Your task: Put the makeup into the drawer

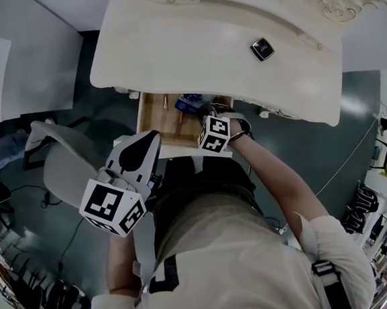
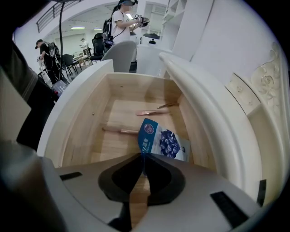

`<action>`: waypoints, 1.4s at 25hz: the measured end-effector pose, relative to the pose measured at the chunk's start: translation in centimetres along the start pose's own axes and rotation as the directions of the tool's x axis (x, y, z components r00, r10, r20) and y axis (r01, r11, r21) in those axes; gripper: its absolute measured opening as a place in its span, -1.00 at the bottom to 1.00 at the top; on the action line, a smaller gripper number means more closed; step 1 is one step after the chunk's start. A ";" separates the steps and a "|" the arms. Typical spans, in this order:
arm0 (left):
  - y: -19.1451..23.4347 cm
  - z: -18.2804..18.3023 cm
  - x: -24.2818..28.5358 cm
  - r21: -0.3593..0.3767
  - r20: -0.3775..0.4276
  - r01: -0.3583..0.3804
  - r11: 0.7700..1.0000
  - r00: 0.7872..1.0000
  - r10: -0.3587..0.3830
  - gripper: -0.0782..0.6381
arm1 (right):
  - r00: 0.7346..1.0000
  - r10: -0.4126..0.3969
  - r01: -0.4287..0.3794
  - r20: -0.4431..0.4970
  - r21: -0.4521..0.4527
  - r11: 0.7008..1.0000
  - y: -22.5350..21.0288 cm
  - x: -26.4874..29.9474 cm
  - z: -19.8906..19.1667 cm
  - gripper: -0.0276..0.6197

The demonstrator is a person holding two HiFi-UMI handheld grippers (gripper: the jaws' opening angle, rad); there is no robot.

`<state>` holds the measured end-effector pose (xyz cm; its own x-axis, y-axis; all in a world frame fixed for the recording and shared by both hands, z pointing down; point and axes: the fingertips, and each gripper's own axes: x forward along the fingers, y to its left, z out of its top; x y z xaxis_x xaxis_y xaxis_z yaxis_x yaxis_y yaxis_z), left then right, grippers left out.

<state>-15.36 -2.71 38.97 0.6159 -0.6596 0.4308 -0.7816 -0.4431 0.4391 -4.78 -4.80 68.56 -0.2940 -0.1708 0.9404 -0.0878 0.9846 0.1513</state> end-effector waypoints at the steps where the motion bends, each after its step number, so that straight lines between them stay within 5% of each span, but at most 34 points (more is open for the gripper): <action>1: 0.1 0.0 0.0 -0.001 0.001 0.000 1.000 1.000 0.000 -0.62 | 1.000 0.009 -0.009 0.000 0.005 1.000 0.1 -0.1 0.0 -0.82; 6: 0.3 0.4 0.0 -0.002 0.012 -0.002 1.000 1.000 0.002 -0.62 | 0.998 0.040 -0.044 0.053 0.072 0.996 0.2 -2.1 0.7 -0.79; 9: 0.3 0.7 0.2 0.004 0.013 0.008 1.000 1.000 -0.008 -0.62 | 0.995 0.043 -0.052 0.085 0.109 0.993 0.0 -3.6 1.1 -0.40; 14: -0.4 1.3 0.6 0.024 0.027 0.032 0.999 0.999 -0.033 -0.62 | 0.981 -0.019 -0.020 0.193 0.200 0.980 -1.0 -7.4 2.2 -0.40; 17: -1.0 1.8 1.0 0.035 0.031 0.054 0.998 0.998 -0.055 -0.62 | 0.955 -0.063 -0.034 0.291 0.320 0.947 -2.2 -10.7 3.2 -0.41; 21: -2.2 2.0 1.6 0.040 0.032 0.097 0.995 0.995 -0.098 -0.62 | 0.911 -0.144 -0.051 0.387 0.451 0.891 -3.9 -14.9 4.0 -0.75; 25: -3.9 2.9 2.6 0.065 0.030 0.140 0.988 0.989 -0.142 -0.62 | 0.862 -0.232 -0.042 0.451 0.519 0.854 -5.9 -18.6 4.0 -0.82; 35: -8.1 4.7 5.5 0.114 0.016 0.207 0.972 0.977 -0.210 -0.62 | 0.822 -0.450 0.103 0.349 0.686 0.720 -14.9 -23.4 -4.5 -0.81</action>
<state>-6.13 -5.61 34.13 0.7649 -0.5613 0.3159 -0.6430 -0.6365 0.4259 7.72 -15.35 45.72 -0.5342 -0.5971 0.5985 -0.7467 0.6651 -0.0030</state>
